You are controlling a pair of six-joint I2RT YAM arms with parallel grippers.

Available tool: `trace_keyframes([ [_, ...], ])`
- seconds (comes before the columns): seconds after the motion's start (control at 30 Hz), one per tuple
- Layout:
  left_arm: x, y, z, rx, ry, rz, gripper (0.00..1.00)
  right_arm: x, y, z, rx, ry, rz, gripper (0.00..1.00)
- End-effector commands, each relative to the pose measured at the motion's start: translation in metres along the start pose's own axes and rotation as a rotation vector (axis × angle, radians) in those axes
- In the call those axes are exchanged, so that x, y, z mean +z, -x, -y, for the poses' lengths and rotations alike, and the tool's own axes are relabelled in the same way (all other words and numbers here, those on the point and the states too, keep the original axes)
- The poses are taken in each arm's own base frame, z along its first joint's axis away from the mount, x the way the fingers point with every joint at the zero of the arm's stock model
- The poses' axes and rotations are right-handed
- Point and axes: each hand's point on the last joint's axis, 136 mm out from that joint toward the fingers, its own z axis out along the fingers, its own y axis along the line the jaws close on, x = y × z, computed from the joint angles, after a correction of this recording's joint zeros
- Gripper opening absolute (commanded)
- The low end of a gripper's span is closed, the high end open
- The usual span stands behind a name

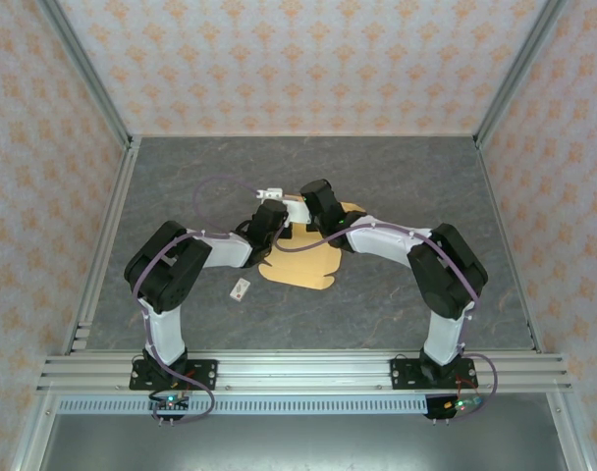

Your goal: Fold the paper box

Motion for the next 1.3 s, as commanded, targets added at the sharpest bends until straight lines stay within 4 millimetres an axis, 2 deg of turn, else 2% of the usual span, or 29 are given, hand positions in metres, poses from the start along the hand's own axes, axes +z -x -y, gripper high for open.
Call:
trace_keyframes([
  [0.0,-0.001,-0.03,-0.061,-0.009,0.26,-0.038,0.2,-0.006,-0.002,0.019,0.033,-0.053,-0.05,0.0],
  [0.07,-0.001,-0.032,-0.058,-0.012,0.237,-0.037,0.24,-0.006,-0.002,0.02,0.033,-0.058,-0.055,0.0],
  [0.1,-0.006,-0.02,-0.053,-0.029,0.206,-0.007,0.27,-0.006,-0.003,0.021,0.033,-0.062,-0.059,0.0],
  [0.3,-0.015,-0.011,-0.041,-0.052,0.105,0.013,0.42,-0.007,-0.007,0.025,0.031,-0.07,-0.075,0.0],
  [0.6,-0.028,-0.014,-0.03,-0.067,-0.06,-0.003,0.54,-0.008,-0.008,0.025,0.036,-0.068,-0.073,0.0],
  [0.77,-0.026,-0.013,-0.033,-0.054,-0.075,-0.007,0.54,-0.008,-0.008,0.025,0.036,-0.066,-0.072,0.0],
  [0.97,-0.018,-0.005,-0.025,-0.046,-0.1,-0.003,0.48,-0.007,-0.006,0.024,0.035,-0.06,-0.07,0.0],
  [1.27,-0.024,0.009,-0.021,-0.025,-0.125,0.025,0.52,-0.005,-0.006,0.021,0.031,-0.052,-0.068,0.0],
])
